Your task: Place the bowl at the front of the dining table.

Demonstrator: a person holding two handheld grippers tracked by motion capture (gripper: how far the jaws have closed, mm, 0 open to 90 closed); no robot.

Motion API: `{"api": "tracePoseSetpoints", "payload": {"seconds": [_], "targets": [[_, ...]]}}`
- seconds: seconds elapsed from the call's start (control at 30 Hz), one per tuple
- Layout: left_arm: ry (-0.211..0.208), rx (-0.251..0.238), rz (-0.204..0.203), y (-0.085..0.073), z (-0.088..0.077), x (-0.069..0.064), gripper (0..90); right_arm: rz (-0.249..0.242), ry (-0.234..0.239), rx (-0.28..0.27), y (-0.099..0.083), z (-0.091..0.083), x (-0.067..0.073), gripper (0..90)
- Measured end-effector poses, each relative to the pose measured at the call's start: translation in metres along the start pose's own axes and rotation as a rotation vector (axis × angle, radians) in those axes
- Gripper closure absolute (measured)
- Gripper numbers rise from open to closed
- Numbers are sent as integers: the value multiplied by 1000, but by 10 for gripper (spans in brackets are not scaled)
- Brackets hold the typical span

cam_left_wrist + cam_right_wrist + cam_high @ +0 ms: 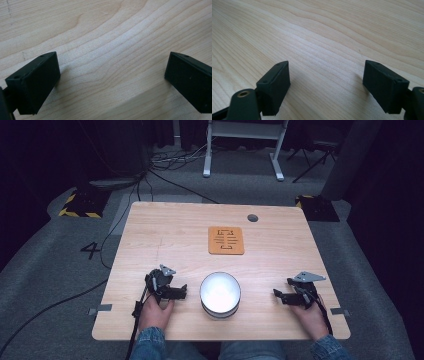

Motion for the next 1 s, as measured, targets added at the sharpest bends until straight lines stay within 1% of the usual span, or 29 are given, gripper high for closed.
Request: {"api": "tracePoseSetpoints", "payload": {"seconds": [0.7,0.87,0.93,1.0], "targets": [[0,0,0,0,0,0,2,2,2,8,0,-1,0,223],[-3,1,0,0,0,0,2,6,-2,11,1,-2,0,278],[-2,1,0,0,0,0,2,11,-3,28,2,-3,0,321],[-3,2,-1,0,0,0,2,-1,-3,43,4,-4,0,343]]}}
Point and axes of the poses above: each handheld gripper's, and its own axes: z roughly forward along the jaws, y roughly out of its top, x roughly to its left, the point moved 3 cm from there along z, roughly forward along the jaws, and after that the axes turned 8 degrees about -z, right-handed, at the moved point
